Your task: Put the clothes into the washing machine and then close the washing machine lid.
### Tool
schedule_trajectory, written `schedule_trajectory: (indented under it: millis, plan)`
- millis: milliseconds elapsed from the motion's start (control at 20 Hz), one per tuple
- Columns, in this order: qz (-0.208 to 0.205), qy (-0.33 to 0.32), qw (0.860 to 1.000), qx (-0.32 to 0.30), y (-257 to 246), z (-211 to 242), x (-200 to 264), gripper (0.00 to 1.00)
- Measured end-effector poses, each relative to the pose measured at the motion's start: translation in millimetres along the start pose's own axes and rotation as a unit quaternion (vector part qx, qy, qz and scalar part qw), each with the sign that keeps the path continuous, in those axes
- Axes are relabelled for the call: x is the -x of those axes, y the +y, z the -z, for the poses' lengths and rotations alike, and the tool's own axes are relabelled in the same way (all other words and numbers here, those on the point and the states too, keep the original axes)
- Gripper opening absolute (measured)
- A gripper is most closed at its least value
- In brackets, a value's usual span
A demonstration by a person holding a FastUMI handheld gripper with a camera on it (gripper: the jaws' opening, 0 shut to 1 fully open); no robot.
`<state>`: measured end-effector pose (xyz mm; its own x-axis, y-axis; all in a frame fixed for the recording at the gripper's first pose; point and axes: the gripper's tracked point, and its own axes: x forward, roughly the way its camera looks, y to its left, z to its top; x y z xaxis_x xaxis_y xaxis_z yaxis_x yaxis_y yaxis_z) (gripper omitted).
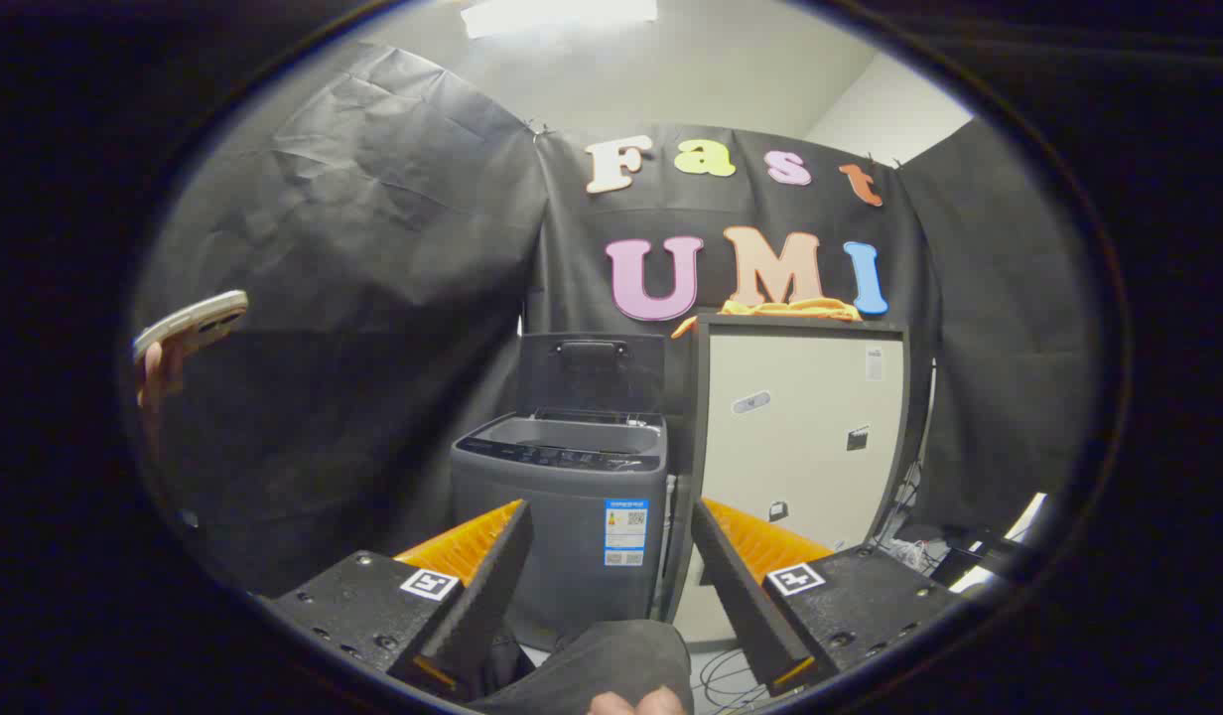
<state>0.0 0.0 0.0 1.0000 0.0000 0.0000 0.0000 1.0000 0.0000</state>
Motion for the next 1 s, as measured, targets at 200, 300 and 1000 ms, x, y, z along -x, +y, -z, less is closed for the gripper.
schedule_trajectory:
  millis: [200,300,1000]
  plan:
    - [-0.003,0.007,1.0,-0.003,3.3,3.5,-0.4,0.97]
    - [-0.004,0.008,1.0,-0.004,3.9,3.9,0.2,0.97]
    - [-0.003,0.01,1.0,-0.008,2.9,4.4,-0.1,0.97]
